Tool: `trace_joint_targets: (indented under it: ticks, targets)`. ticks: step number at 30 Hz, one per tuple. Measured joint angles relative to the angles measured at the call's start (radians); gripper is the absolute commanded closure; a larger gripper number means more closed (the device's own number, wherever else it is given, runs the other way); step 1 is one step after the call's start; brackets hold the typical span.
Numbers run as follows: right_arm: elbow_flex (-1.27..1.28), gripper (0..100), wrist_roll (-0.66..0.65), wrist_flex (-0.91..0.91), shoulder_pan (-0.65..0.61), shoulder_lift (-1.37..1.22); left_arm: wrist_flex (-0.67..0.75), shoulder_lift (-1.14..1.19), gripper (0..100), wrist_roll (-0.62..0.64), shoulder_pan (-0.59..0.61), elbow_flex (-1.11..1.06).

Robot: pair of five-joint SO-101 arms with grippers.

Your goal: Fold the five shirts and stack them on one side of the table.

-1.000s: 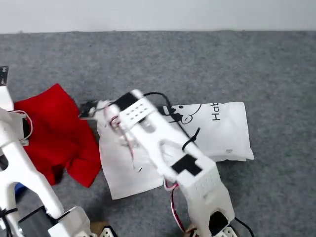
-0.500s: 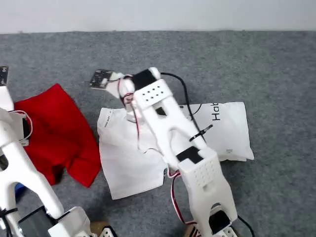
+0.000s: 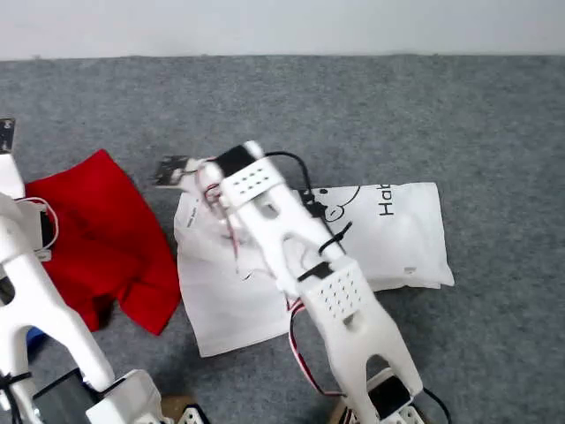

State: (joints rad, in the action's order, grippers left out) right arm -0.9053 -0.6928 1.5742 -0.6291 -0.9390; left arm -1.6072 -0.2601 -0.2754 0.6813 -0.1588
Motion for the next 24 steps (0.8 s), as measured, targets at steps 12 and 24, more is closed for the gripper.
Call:
trace_joint_targets:
  ticks: [12,24]
  targets:
    - [-0.347,95.1,-0.026,0.137,0.055,-0.008,0.000,0.000,98,0.000,0.000,0.000]
    - [-0.304,95.2,0.034,0.176,-0.123,-0.132,0.000,0.000,98,0.000,0.000,0.000]
